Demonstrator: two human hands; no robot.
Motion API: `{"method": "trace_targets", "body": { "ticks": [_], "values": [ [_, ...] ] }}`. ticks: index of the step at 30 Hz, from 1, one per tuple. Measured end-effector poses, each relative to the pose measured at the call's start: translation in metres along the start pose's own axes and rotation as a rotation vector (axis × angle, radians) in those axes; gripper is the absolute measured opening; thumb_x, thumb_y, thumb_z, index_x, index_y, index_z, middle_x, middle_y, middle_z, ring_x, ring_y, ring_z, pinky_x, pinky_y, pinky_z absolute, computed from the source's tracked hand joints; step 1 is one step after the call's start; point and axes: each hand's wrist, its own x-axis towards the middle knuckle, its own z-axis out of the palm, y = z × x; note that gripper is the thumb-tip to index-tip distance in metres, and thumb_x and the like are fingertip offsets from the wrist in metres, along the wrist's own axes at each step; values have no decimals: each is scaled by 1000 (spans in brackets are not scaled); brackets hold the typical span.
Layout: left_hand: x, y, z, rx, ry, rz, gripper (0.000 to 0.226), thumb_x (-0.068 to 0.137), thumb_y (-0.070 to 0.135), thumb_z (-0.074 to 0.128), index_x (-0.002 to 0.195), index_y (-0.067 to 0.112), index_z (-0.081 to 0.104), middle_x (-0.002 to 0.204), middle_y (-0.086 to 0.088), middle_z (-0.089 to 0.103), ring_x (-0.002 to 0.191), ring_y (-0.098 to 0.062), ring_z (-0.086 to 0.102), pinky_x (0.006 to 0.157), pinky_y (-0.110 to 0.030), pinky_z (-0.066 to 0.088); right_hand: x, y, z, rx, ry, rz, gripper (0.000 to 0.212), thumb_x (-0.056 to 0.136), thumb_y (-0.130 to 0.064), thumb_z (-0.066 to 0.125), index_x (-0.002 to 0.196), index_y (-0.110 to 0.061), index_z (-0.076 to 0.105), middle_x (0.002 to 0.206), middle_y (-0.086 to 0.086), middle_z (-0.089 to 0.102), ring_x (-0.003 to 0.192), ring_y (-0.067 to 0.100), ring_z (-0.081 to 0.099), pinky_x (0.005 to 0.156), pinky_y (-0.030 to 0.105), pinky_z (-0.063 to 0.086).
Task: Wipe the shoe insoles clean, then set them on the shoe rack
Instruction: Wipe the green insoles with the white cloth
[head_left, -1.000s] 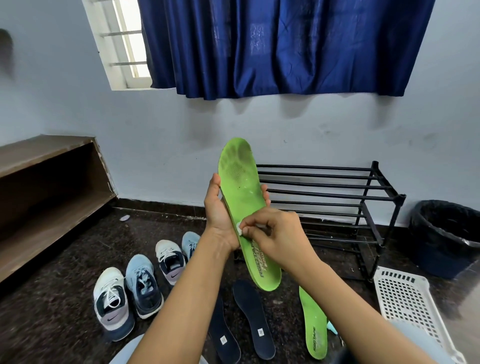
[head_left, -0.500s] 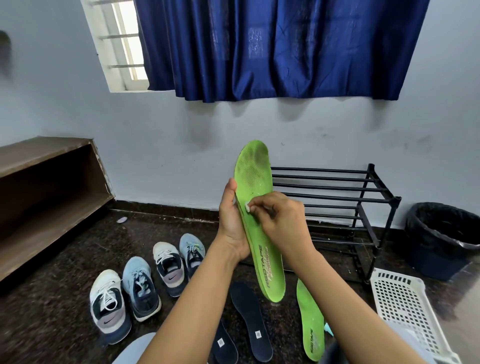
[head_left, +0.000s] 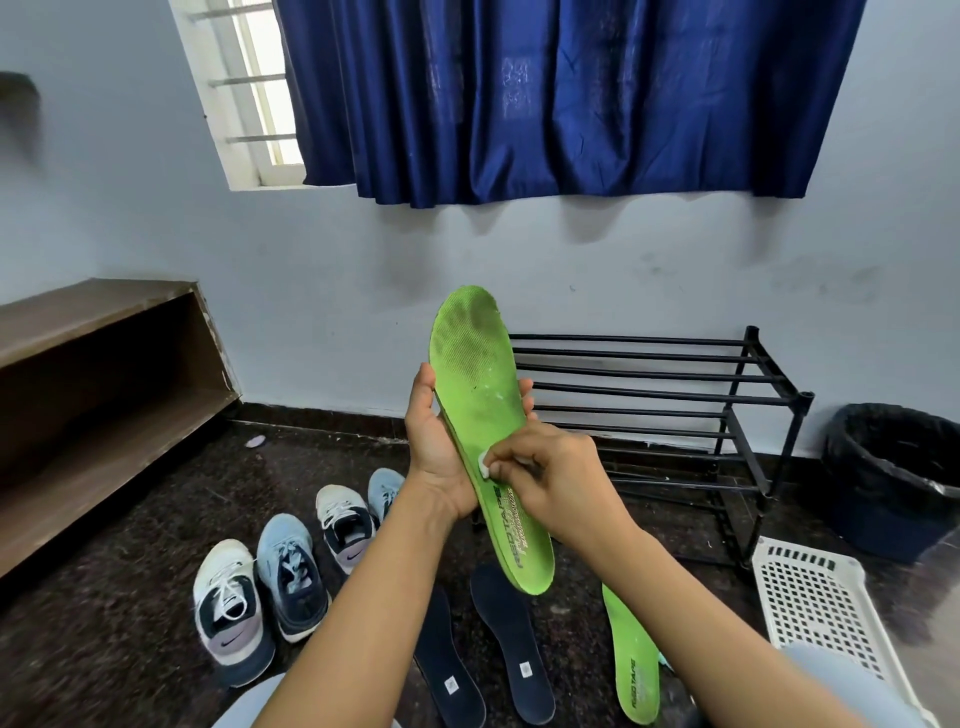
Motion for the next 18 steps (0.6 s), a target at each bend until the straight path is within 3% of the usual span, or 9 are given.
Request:
{"method": "trace_targets", "body": {
  "ticks": [3, 6, 10, 12, 16, 18],
  "values": [
    [-2, -2, 3, 35, 0, -3, 87, 84, 73, 33, 120, -2, 61, 111, -23, 62, 91, -31, 62, 84, -38, 52, 2, -1, -3, -4, 9, 27, 19, 72, 4, 70, 76, -14, 75, 77, -8, 67, 77, 3, 59, 75, 7, 42],
    [-8, -11, 11, 96, -8, -25, 89, 82, 71, 36, 126, -3, 58, 115, -23, 61, 94, -31, 62, 83, -36, 54, 7, -1, -6, -19, 140, 24, 18, 71, 4, 70, 74, -13, 74, 76, -6, 68, 76, 6, 60, 74, 15, 46],
    [-9, -25, 17, 101, 11, -34, 73, 89, 66, 33, 102, 3, 66, 90, -16, 66, 82, -26, 65, 76, -31, 55, 17, 4, -7, -55, 276, 72, 14, 74, 1, 70, 77, -12, 75, 76, 2, 68, 71, 15, 64, 71, 27, 51],
    [-6, -24, 16, 87, 32, -45, 74, 90, 67, 31, 101, 3, 67, 90, -16, 66, 80, -25, 66, 74, -31, 55, 17, 4, -5, -78, 263, 69, 14, 73, 0, 69, 76, -13, 74, 75, 2, 68, 71, 17, 63, 70, 27, 49],
    [-4, -13, 12, 90, 45, -71, 94, 87, 73, 26, 130, -5, 54, 118, -23, 59, 94, -30, 63, 81, -34, 55, 10, 2, -2, -87, 161, 52, 16, 71, 1, 70, 74, -13, 74, 76, 0, 68, 71, 16, 63, 71, 27, 49],
    [-1, -8, 9, 70, 64, -65, 94, 86, 74, 26, 131, -3, 54, 119, -24, 59, 94, -31, 62, 82, -35, 54, 4, 0, 2, -105, 88, 60, 14, 72, -1, 71, 75, -14, 74, 77, -1, 68, 72, 15, 63, 72, 26, 49]
  ]
}}
